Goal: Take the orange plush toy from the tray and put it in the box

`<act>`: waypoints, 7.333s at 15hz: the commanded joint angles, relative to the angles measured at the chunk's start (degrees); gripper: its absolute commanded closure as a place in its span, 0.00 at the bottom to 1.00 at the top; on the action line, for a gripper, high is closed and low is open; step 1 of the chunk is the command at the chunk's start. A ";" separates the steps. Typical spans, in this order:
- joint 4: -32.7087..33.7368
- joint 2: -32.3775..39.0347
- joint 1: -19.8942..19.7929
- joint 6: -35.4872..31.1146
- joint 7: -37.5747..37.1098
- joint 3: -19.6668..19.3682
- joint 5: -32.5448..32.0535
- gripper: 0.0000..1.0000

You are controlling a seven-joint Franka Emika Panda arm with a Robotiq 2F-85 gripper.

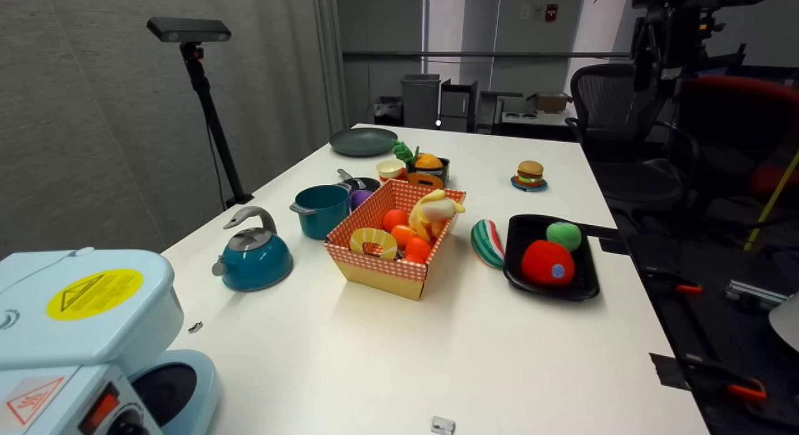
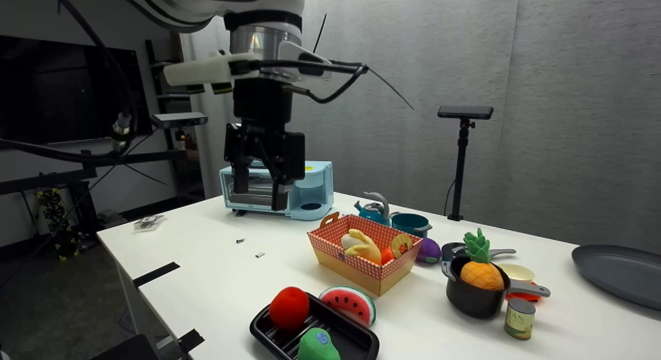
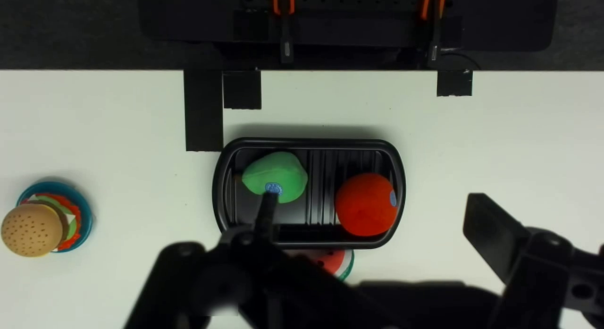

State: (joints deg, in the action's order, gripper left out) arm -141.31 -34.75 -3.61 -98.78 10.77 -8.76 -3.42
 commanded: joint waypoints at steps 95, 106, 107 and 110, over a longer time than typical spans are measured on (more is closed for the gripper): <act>23.81 28.67 6.64 0.01 10.05 10.24 -2.90 0.93; 38.89 42.50 6.74 8.22 -1.54 11.79 -4.47 0.93; 40.08 43.65 6.84 8.65 -2.41 11.86 -4.61 0.93; 42.51 46.50 7.13 5.86 -3.46 12.16 -5.62 0.93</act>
State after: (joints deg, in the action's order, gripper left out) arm -103.74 8.01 2.81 -93.48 9.54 3.13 -7.85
